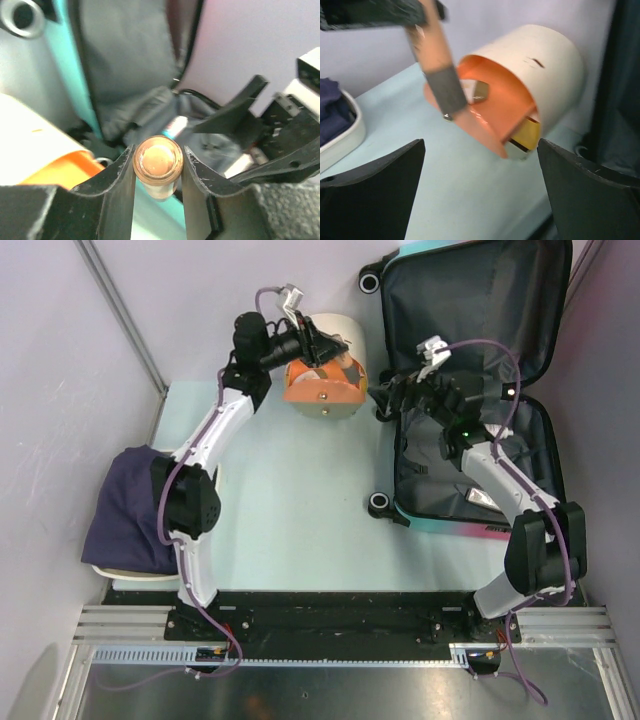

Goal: Open, take out, and arrange the luggage

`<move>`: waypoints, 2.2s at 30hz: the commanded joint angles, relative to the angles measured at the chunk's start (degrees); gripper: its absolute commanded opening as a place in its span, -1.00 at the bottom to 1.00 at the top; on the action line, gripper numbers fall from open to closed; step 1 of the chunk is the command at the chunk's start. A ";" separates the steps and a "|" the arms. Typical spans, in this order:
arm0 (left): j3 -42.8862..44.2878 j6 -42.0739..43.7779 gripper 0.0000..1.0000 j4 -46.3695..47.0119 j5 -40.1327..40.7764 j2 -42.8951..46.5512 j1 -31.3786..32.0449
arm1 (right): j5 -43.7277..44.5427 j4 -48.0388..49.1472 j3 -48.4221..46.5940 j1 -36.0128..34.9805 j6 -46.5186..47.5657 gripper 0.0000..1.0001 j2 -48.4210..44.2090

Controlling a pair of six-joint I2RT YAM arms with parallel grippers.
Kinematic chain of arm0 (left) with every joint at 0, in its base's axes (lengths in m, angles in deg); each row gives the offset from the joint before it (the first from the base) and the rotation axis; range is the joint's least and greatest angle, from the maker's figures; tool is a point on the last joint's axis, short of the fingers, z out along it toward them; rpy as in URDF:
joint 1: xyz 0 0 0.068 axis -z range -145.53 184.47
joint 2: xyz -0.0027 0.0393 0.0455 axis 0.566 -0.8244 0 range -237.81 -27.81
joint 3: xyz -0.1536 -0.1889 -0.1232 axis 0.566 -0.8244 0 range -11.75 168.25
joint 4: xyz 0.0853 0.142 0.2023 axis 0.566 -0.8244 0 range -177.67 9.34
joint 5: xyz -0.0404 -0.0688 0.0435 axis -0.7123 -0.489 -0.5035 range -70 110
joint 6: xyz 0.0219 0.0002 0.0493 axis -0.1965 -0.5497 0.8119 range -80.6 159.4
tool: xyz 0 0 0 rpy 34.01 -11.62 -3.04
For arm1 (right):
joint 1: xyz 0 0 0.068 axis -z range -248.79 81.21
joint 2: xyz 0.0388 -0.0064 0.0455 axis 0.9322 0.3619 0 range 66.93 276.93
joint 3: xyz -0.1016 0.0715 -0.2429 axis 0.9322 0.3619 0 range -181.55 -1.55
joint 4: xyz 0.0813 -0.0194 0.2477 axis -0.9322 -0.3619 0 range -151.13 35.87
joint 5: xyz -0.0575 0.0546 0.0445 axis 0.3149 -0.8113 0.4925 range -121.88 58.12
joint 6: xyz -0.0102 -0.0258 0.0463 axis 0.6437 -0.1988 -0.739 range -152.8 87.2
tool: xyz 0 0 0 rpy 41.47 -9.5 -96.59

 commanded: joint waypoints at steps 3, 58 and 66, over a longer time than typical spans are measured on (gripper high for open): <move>6.27 28.38 -1.00 -9.76 14.68 2.44 -0.68 | -0.81 -5.17 -1.17 6.25 -0.44 1.00 -3.47; -11.38 31.40 -0.93 -17.60 14.69 11.57 0.73 | -2.39 -10.46 -1.53 10.91 1.40 0.99 -2.07; -11.57 28.06 -1.00 -17.86 20.57 7.89 0.82 | -2.31 -10.54 -1.61 10.91 0.97 0.99 -1.80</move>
